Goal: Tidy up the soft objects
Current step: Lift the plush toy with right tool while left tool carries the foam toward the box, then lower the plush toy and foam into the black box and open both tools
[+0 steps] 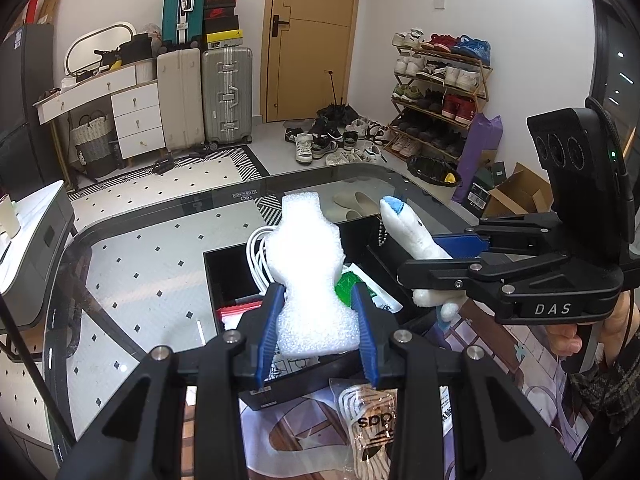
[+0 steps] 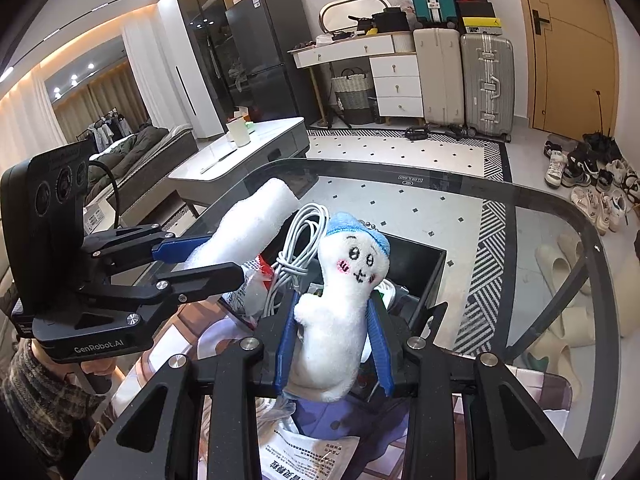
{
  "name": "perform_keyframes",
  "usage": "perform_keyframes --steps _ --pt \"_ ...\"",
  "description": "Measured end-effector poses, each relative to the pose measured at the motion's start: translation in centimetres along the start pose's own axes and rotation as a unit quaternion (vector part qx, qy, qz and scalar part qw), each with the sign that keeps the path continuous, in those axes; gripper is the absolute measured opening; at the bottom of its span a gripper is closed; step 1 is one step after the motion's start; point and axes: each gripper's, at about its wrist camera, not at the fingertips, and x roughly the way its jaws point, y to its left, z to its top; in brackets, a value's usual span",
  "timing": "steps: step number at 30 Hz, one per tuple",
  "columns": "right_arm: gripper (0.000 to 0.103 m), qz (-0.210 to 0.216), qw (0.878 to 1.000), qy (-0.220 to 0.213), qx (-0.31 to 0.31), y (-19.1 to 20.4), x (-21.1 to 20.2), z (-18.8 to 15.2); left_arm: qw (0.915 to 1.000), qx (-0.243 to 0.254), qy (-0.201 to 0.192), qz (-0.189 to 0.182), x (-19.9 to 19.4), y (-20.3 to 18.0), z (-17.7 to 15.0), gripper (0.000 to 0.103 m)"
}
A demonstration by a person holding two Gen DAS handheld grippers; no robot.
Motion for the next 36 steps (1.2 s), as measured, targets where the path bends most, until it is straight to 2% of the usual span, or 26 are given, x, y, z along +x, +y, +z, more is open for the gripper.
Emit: perform_keyframes --steps 15,31,36 --pt "0.034 -0.017 0.999 -0.02 0.023 -1.0 0.8 0.9 0.9998 -0.016 0.006 -0.005 1.4 0.2 0.0 0.033" --pt "0.034 -0.011 1.0 0.021 0.014 -0.9 3.6 0.2 0.9989 -0.016 0.043 -0.011 3.1 -0.4 -0.7 0.033" --pt "0.034 -0.011 1.0 0.023 0.013 -0.8 3.8 0.1 0.9986 -0.017 0.048 -0.013 3.1 -0.3 -0.5 0.033"
